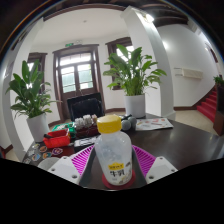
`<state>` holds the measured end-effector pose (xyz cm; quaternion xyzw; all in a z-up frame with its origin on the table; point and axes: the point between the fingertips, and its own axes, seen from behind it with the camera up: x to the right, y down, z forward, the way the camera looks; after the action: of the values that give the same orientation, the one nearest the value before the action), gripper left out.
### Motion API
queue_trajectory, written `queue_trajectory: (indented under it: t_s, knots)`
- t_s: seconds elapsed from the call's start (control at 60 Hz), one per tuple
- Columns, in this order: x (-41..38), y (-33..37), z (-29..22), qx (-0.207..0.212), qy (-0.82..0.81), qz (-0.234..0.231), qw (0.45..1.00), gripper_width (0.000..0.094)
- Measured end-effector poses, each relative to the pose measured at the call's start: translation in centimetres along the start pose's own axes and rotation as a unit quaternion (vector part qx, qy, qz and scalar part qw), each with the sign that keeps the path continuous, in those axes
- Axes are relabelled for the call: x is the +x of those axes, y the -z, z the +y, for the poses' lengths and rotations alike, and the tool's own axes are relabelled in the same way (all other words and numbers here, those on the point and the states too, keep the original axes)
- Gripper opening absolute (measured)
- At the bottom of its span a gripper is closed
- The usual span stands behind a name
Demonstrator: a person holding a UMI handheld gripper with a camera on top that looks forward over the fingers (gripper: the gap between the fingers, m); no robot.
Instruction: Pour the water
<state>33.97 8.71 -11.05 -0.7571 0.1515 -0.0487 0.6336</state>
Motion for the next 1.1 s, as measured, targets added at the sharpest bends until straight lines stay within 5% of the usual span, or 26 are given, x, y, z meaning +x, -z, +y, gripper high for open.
queue_trajectory:
  t_s: [0.3, 0.617, 0.883, 1.1]
  knots:
    - [-1.1, 10.5, 1.0, -0.030, 0.018, -0.041, 0.999, 0.0714]
    - [-3.9, 20.9, -3.5, 0.000, 0.044, -0.095, 0.995, 0.0707]
    - [-6.9, 24.4, -4.6, 0.011, 0.094, -0.140, 0.986, 0.0710]
    - [-6.2, 24.7, -4.6, 0.015, 0.114, -0.132, 0.984, 0.0718]
